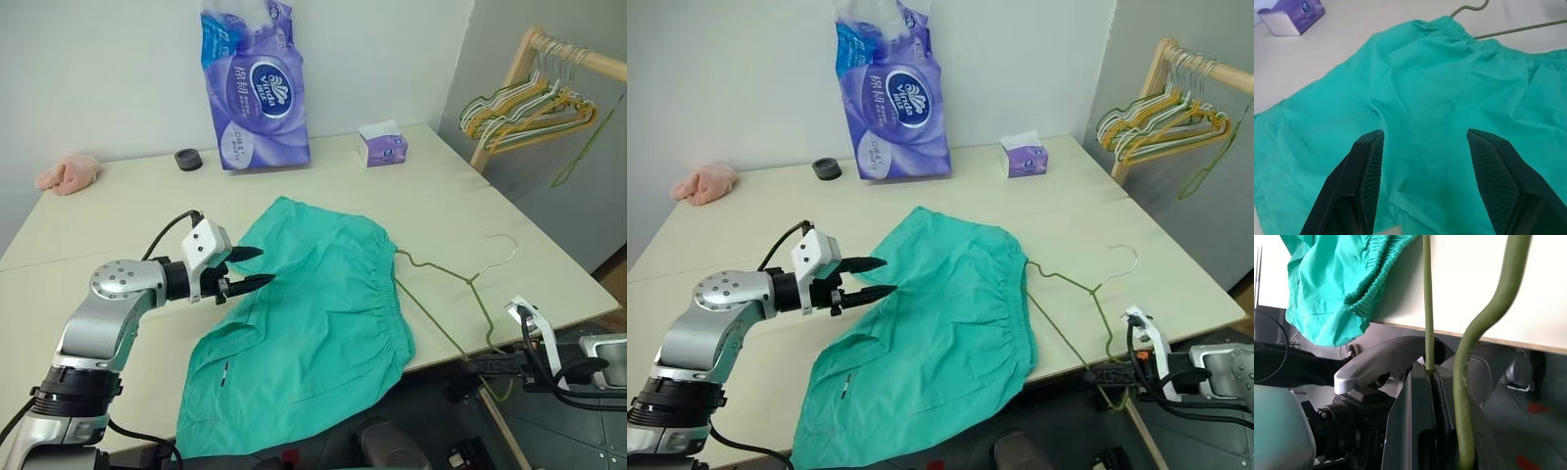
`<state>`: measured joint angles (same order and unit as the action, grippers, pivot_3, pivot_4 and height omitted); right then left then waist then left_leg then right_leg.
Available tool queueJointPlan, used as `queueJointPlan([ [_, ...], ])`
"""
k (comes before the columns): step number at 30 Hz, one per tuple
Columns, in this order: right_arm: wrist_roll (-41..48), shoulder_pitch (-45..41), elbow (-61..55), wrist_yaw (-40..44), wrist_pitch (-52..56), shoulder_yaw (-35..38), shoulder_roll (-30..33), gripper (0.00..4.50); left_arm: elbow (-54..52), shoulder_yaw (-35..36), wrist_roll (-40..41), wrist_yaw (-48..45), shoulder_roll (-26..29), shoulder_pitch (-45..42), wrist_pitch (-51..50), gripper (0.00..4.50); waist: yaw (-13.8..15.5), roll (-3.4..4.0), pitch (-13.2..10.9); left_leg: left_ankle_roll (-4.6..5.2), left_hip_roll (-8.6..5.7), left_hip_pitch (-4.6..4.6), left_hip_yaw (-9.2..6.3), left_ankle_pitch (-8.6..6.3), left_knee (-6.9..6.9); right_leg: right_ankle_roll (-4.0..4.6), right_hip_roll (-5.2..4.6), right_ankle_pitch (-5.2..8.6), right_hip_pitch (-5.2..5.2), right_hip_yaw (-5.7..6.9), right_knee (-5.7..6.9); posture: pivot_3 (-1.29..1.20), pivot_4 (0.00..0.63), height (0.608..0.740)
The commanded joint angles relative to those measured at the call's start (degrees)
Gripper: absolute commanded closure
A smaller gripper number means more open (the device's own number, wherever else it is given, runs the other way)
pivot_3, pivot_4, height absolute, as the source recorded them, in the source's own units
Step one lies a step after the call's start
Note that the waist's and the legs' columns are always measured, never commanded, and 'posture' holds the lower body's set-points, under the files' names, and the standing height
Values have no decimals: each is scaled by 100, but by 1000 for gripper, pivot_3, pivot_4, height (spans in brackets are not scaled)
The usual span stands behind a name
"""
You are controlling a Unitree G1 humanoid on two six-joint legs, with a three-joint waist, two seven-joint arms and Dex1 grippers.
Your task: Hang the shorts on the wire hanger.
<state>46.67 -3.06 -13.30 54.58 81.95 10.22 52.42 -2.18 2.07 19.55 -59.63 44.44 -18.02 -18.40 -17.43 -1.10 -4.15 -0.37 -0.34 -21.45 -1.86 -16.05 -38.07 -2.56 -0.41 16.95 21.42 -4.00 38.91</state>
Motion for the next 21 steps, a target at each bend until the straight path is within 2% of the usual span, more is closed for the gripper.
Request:
queueJointPlan([
  [1,17,-399,83,-221,-35,-287,-319,4500,66,200,-13,144,-45,-247,162,1666,-3,-1,1,0,0,0,0,0,0,0,0,0,-1,0,0,-335,41,740],
  [9,-99,-1281,871,-518,72,-759,-882,4500,192,251,-49,277,-94,-362,239,1666,1,-1,0,0,0,-4,-3,0,0,0,-23,-2,3,1,1,-326,39,740],
  [14,-188,-1779,1443,-1140,315,-464,-1515,4500,166,238,-60,322,-94,-331,273,1666,0,0,1,0,0,-2,-7,0,-1,-1,-29,-3,3,4,6,-317,35,740],
  [16,-209,-1901,1582,-1340,443,-304,-1689,4500,165,241,-64,338,-94,-329,282,1666,7,0,1,0,-2,-5,-10,0,-1,24,-32,-18,5,7,7,-317,35,740],
  [21,-180,-2298,1303,-1822,508,131,-2161,4500,189,324,-40,497,-145,-394,258,1666,12,2,1,0,-8,-13,-15,0,-3,23,-41,-24,9,13,8,-313,34,740],
])
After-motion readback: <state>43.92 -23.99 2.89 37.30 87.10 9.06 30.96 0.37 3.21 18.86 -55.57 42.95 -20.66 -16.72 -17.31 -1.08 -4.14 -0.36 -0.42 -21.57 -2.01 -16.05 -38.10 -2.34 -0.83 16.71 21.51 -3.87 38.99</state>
